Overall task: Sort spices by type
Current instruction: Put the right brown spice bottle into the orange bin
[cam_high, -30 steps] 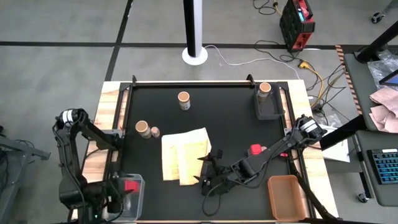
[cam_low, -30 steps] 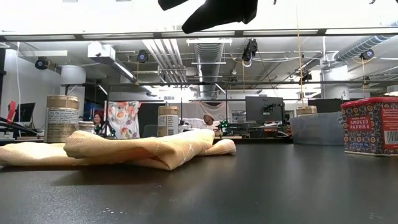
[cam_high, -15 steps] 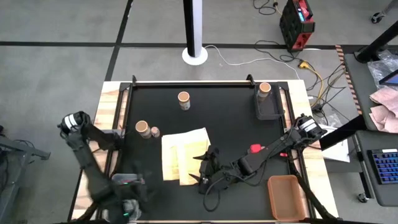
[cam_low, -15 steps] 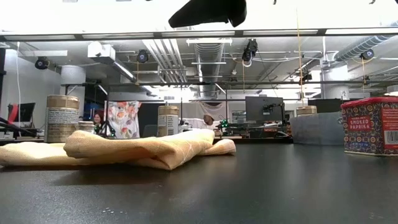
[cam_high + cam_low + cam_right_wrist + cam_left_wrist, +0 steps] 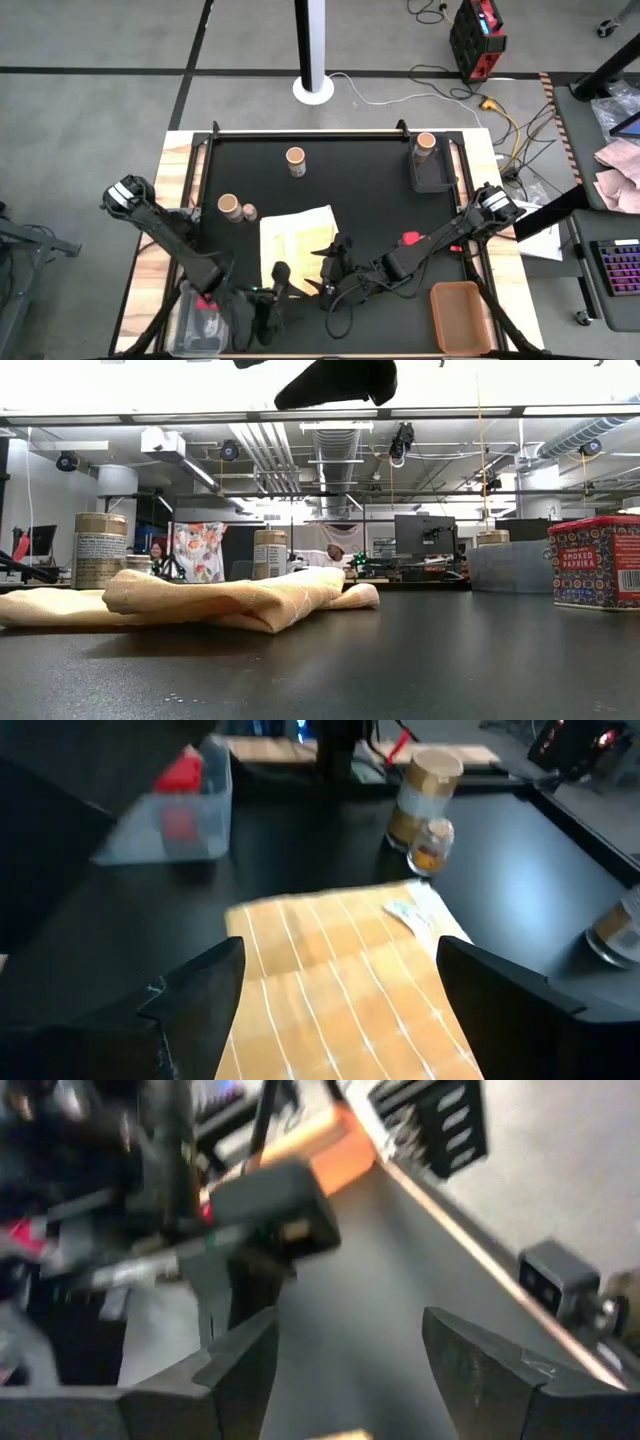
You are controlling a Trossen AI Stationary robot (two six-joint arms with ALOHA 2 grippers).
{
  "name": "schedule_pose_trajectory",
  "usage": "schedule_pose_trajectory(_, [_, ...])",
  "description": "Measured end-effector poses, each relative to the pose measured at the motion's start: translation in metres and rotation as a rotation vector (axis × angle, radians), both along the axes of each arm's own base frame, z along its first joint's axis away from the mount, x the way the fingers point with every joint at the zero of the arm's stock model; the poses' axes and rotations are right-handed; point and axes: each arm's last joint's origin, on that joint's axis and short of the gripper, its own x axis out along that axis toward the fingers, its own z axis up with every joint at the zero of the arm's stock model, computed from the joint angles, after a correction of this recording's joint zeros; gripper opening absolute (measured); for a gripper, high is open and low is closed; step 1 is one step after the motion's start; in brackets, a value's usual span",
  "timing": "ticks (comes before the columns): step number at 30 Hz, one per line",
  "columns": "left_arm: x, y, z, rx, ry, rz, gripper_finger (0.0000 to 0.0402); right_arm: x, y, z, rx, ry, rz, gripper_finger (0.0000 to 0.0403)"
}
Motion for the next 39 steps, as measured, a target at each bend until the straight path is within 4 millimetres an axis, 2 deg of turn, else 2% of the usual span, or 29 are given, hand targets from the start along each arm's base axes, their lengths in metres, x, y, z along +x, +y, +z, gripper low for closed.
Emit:
schedule_pose_trajectory(3, [0.001, 0.008, -0.012, -0.035, -0.087, -0.043, 0.0230, -0.004, -0.002, 0.000, 0.017, 0.043, -0.022, 0.0315])
schedule_pose_trajectory(8, [-0.014, 0.021, -0.041, -0.054, -0.203, -0.063, 0.0230, -0.007, -0.003, 0.003, 0.056, 0.050, -0.053, 0.0309])
schedule_pose_trajectory(13, [-0.031, 0.035, -0.066, -0.121, -0.216, -0.051, 0.0230, -0.007, -0.004, 0.003, 0.062, 0.040, -0.068, 0.0314])
schedule_pose_trajectory(17, [-0.040, 0.038, -0.075, -0.151, -0.216, -0.060, 0.0230, -0.007, -0.004, 0.003, 0.057, 0.030, -0.088, 0.0322])
schedule_pose_trajectory(39, [-0.043, 0.038, -0.080, -0.075, -0.204, -0.081, 0.0230, -0.007, -0.006, 0.003, 0.064, 0.007, -0.135, 0.0304])
